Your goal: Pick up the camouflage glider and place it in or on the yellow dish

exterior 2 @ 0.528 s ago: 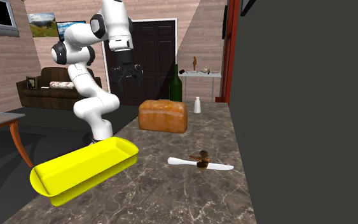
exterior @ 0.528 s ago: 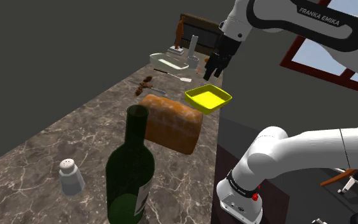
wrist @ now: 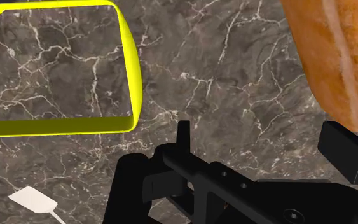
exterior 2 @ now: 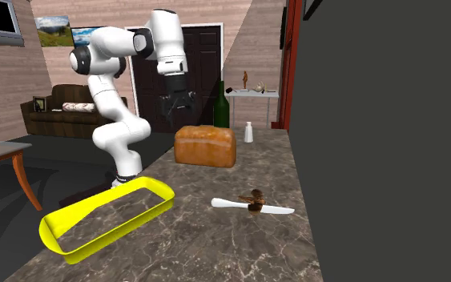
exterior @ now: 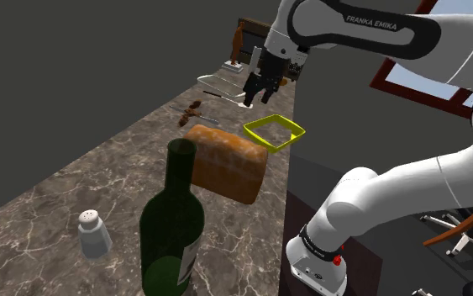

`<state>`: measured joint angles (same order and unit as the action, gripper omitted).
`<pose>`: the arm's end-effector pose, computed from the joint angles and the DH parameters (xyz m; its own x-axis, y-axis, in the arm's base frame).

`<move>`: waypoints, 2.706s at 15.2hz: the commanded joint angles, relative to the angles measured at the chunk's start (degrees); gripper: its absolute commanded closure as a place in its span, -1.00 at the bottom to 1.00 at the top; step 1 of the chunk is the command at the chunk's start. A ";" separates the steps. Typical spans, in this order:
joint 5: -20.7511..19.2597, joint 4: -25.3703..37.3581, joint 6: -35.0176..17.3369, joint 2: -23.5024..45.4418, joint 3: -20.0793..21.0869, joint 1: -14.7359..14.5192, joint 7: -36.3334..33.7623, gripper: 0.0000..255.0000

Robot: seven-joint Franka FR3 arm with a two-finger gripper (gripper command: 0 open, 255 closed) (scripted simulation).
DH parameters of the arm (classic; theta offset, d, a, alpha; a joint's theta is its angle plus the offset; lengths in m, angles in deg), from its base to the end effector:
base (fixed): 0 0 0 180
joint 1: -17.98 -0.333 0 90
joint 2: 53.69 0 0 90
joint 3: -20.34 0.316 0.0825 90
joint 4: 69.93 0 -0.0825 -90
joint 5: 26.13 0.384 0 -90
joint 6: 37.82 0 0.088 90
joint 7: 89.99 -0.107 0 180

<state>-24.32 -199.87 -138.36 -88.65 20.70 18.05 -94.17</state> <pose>0.3742 0.0052 0.5902 0.9927 -0.0744 0.0945 -0.0714 -0.9968 -0.0348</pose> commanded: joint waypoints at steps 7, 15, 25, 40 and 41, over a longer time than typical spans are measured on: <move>-1.04 6.88 -10.12 16.51 3.38 1.32 -8.82 -1.00; -4.42 19.03 -15.44 34.00 4.98 2.10 -17.80 -1.00; -8.36 38.58 -16.09 54.52 3.92 1.38 -26.17 -1.00; -8.65 36.32 -20.26 56.44 3.72 1.51 -26.37 1.00; -8.65 36.32 -20.26 56.44 3.72 1.51 -26.37 1.00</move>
<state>-32.97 -163.54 -158.62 -32.21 24.42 19.56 -120.54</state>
